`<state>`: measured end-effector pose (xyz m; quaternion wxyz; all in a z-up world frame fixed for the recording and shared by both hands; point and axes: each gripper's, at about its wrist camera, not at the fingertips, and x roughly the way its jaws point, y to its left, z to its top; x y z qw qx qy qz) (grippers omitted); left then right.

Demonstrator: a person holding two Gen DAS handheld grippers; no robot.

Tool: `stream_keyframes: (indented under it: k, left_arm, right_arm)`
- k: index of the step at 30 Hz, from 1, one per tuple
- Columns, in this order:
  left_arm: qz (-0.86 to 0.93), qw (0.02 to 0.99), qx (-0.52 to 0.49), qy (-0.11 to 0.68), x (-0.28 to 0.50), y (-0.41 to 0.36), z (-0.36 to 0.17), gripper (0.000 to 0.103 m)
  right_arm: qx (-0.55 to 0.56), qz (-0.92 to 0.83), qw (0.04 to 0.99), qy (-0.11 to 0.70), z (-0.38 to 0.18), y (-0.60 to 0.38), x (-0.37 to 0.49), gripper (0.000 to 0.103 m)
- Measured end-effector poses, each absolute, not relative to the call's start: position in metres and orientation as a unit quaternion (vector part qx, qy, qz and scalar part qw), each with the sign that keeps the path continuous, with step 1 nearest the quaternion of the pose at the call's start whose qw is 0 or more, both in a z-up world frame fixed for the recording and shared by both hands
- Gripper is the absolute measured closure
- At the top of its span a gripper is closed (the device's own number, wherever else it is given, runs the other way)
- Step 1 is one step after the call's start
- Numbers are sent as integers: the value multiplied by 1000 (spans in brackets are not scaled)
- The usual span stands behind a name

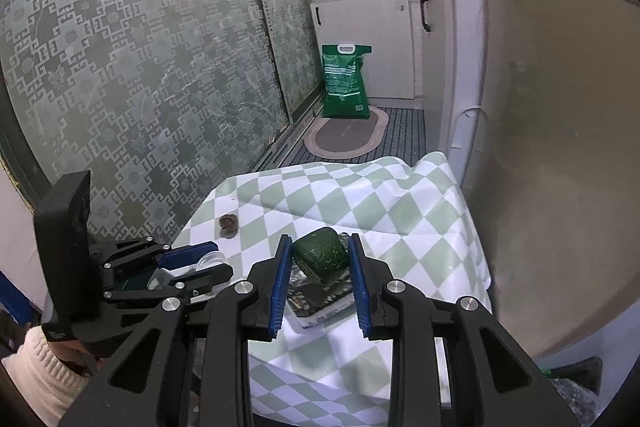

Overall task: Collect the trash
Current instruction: 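Grasp the lime piece with the right gripper while the left grasps the bottle cap, then release the lime piece into the bin with the right gripper while the left drops the cap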

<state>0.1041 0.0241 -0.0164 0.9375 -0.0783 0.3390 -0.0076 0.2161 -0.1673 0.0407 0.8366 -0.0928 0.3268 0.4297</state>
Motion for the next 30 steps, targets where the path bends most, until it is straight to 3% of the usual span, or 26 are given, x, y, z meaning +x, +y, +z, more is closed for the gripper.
stream_keyframes:
  k: [19, 30]
  left_arm:
    - [9, 931, -123, 343, 44, 99, -15, 71]
    - [25, 906, -111, 408, 15, 128, -52, 71]
  right_arm:
    - [-116, 476, 813, 316, 52, -82, 173, 75]
    - [-132, 500, 795, 315, 51, -35, 147, 75]
